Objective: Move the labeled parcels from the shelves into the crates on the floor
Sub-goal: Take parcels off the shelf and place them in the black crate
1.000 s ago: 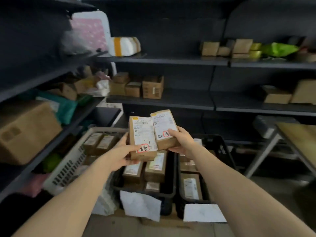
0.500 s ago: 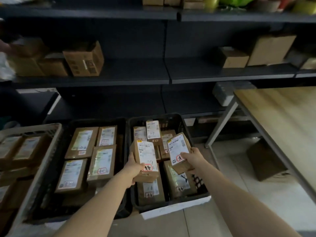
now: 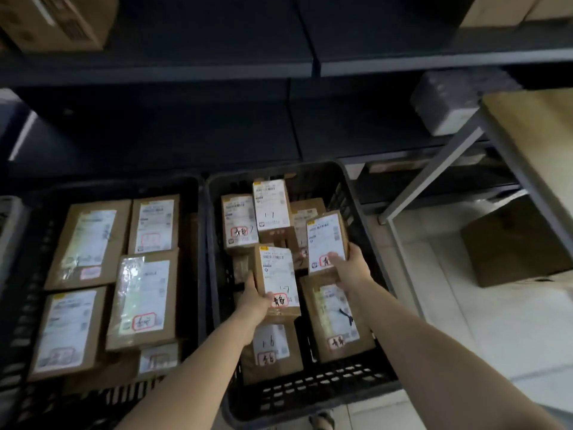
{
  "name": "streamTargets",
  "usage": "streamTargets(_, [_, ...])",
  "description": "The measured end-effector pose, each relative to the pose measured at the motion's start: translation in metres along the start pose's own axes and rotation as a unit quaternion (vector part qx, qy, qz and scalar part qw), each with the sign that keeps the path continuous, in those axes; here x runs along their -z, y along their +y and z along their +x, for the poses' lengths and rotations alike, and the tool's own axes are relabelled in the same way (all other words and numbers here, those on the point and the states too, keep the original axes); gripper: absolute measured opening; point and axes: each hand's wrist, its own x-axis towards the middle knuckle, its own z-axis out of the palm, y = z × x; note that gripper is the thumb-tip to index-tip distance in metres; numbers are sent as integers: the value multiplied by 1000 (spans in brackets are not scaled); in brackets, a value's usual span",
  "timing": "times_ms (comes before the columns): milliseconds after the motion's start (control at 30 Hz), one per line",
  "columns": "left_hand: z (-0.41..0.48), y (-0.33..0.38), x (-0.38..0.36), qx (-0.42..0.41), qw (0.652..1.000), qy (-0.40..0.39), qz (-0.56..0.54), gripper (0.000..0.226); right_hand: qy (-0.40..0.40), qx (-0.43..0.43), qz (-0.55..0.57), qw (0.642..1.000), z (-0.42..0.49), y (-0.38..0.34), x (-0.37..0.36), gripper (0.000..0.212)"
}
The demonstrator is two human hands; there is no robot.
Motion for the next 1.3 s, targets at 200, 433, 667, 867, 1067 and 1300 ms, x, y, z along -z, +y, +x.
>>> streamTargets(200, [33,-9,-18,-12,999,-13,-51,69,-15,9,15,1000,37,9,-21,60])
streamTargets(433, [38,-19,-35,-41,993,42,-100,66,-54,45,20,997,75,4,-22,56])
streamTargets(667, [49,-17,-42,-44,991,71,-101,63,-84,97,-43,991,95,-19,-36,57])
streamTargets(867, [55,-20,-43,-37,992,71,-97,63,-111,144,-85,980,92,-20,-32,57])
streamTargets(1067, [49,-28,-46,-24,993,72,-94,60,-63,166,-144,974,61,-1,-19,46])
streamTargets(1300, [36,-34,-39,-24,993,49,-101,53,-313,-25,-57,948,24,32,-30,61])
